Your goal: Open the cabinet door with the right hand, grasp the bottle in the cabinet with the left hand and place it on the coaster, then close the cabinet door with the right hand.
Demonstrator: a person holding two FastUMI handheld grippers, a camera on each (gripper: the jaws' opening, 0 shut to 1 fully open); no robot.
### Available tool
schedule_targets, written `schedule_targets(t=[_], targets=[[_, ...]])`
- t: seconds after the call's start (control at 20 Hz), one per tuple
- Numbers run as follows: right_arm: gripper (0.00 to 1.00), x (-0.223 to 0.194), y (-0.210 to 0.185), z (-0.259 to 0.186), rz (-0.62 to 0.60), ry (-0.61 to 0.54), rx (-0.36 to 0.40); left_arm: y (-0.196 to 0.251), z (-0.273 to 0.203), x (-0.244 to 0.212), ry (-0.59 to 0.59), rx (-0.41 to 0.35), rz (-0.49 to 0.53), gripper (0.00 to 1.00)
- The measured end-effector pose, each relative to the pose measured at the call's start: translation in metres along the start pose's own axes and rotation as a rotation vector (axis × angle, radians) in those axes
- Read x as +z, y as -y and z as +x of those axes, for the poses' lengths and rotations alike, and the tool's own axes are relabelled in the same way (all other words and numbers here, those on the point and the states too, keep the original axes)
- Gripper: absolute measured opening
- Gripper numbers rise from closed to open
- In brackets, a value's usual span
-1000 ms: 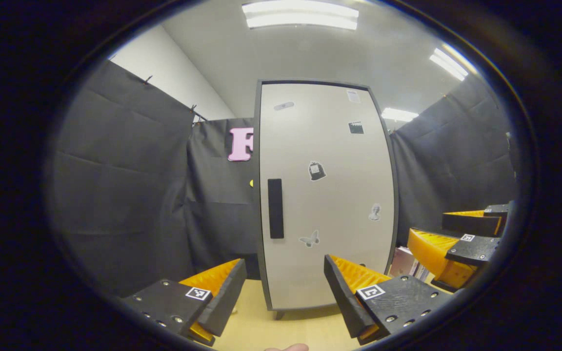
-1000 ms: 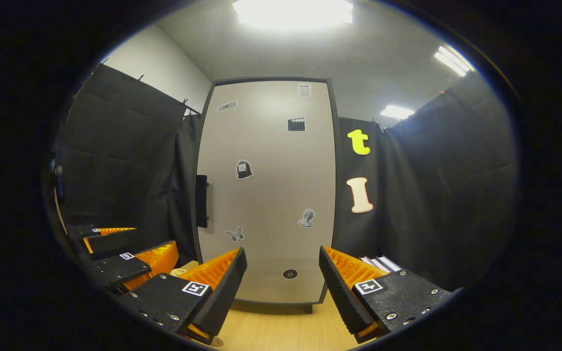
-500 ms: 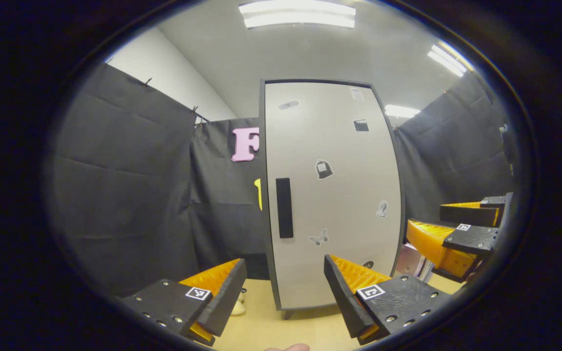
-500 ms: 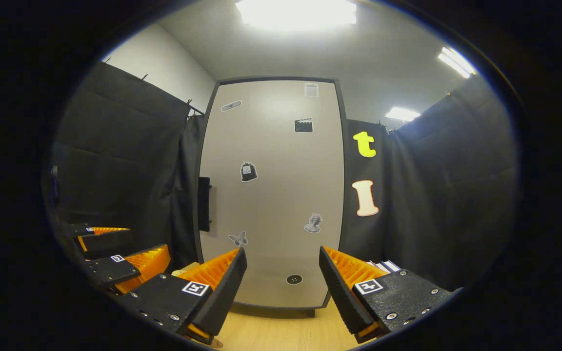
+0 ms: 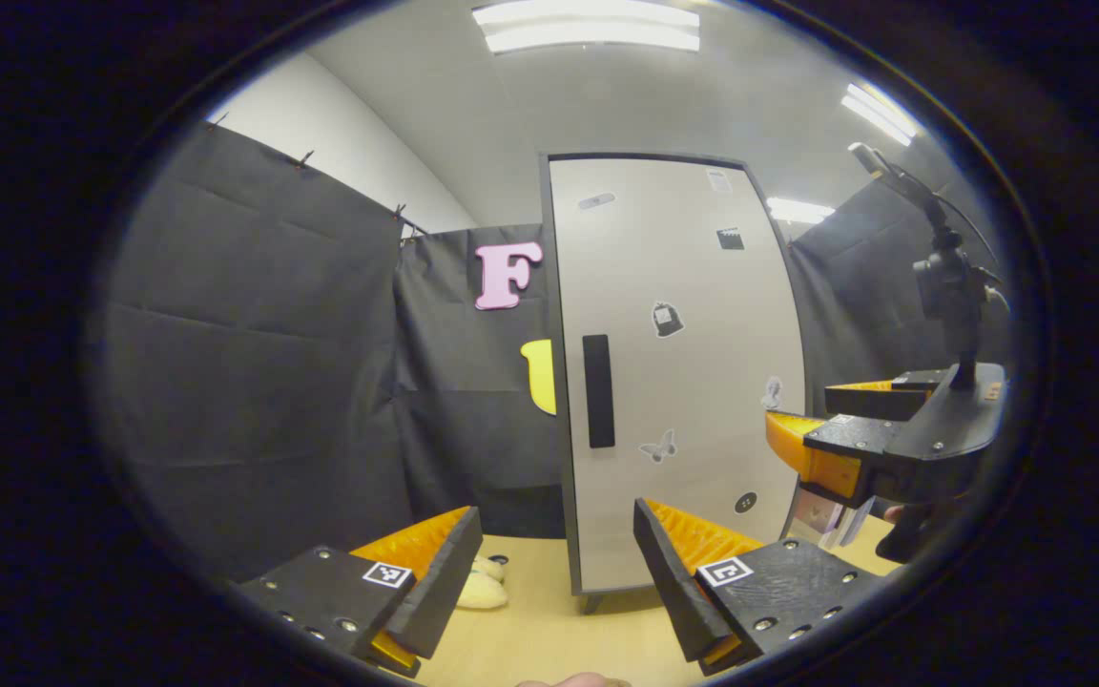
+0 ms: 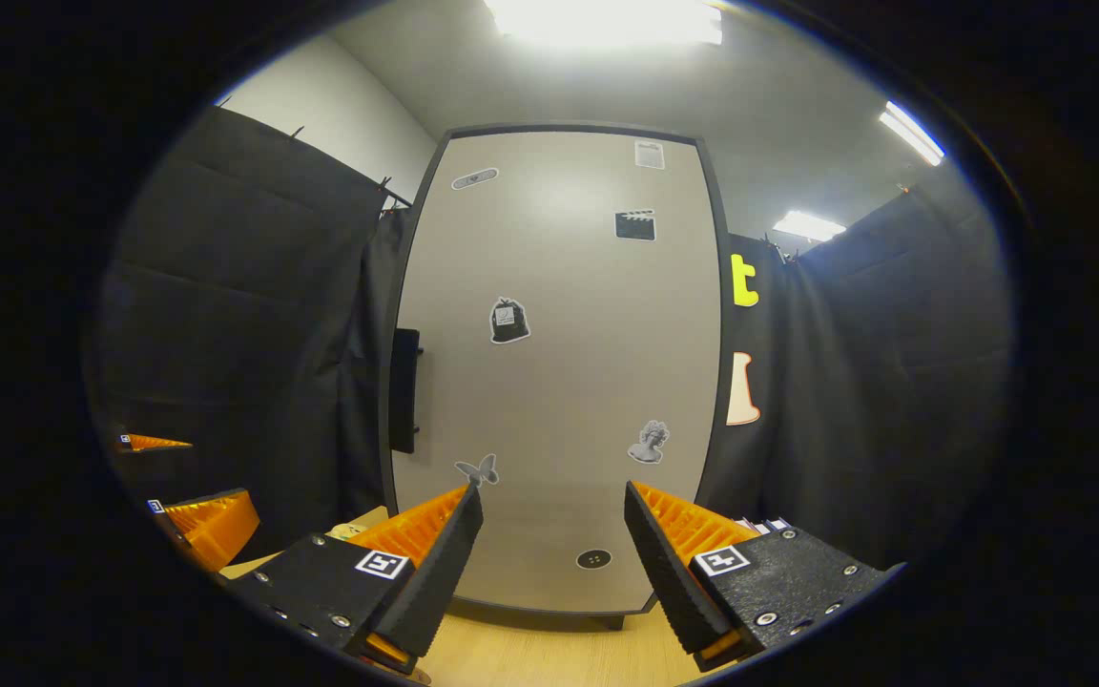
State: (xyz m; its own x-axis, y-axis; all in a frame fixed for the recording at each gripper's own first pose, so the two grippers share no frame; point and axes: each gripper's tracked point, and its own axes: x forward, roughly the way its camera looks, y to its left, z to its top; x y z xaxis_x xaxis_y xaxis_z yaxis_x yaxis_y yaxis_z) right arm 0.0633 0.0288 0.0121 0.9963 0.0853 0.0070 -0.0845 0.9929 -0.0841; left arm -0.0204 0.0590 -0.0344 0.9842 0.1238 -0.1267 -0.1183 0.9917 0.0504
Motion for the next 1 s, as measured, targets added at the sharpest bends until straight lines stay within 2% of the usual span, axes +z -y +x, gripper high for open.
schedule_targets(t=[0.05, 0.15, 0.2, 0.25, 0.3, 0.35, 0.4, 0.45, 0.5, 0.55, 0.7, 0.9, 0.95, 1.0], targets=[[0.93, 0.001, -0.002, 0.004, -0.002, 0.003, 0.007, -0.004, -0.003, -0.002, -0.001, 0.007, -0.001, 0.96], [0.93, 0.006, -0.01, 0.013, -0.008, 0.014, 0.022, -0.016, -0.011, -0.003, -0.004, 0.027, 0.002, 0.96], [0.93, 0.008, -0.015, 0.019, -0.01, 0.02, 0.032, -0.022, -0.016, -0.003, -0.005, 0.035, 0.003, 0.92], [0.93, 0.011, -0.022, 0.024, -0.01, 0.025, 0.046, -0.026, -0.02, -0.003, -0.003, 0.04, -0.002, 0.92], [0.93, 0.013, -0.03, 0.029, -0.006, 0.027, 0.062, -0.03, -0.025, -0.003, -0.001, 0.043, -0.013, 0.97], [0.93, 0.014, -0.037, 0.036, 0.0, 0.025, 0.08, -0.032, -0.032, -0.006, -0.004, 0.048, -0.027, 0.92], [0.93, 0.014, -0.046, 0.042, 0.007, 0.021, 0.095, -0.035, -0.039, -0.007, -0.007, 0.053, -0.037, 0.92], [0.93, 0.014, -0.054, 0.049, 0.016, 0.015, 0.11, -0.039, -0.046, -0.009, -0.005, 0.062, -0.037, 0.97], [0.93, 0.015, -0.062, 0.057, 0.027, 0.01, 0.125, -0.044, -0.055, -0.011, -0.006, 0.082, -0.028, 0.97], [0.93, 0.017, -0.069, 0.064, 0.035, 0.011, 0.136, -0.051, -0.063, -0.014, -0.012, 0.099, -0.017, 0.93], [0.93, 0.023, -0.093, 0.083, 0.041, 0.022, 0.173, -0.07, -0.085, -0.026, -0.048, 0.155, 0.012, 0.93], [0.92, 0.015, -0.121, 0.108, 0.02, 0.014, 0.201, -0.101, -0.116, -0.044, -0.086, 0.239, -0.032, 0.96], [0.93, 0.011, -0.126, 0.113, 0.017, 0.004, 0.204, -0.107, -0.12, -0.05, -0.101, 0.262, -0.037, 0.92], [0.93, 0.01, -0.13, 0.12, 0.017, 0.0, 0.205, -0.113, -0.125, -0.052, -0.109, 0.28, -0.035, 0.96]])
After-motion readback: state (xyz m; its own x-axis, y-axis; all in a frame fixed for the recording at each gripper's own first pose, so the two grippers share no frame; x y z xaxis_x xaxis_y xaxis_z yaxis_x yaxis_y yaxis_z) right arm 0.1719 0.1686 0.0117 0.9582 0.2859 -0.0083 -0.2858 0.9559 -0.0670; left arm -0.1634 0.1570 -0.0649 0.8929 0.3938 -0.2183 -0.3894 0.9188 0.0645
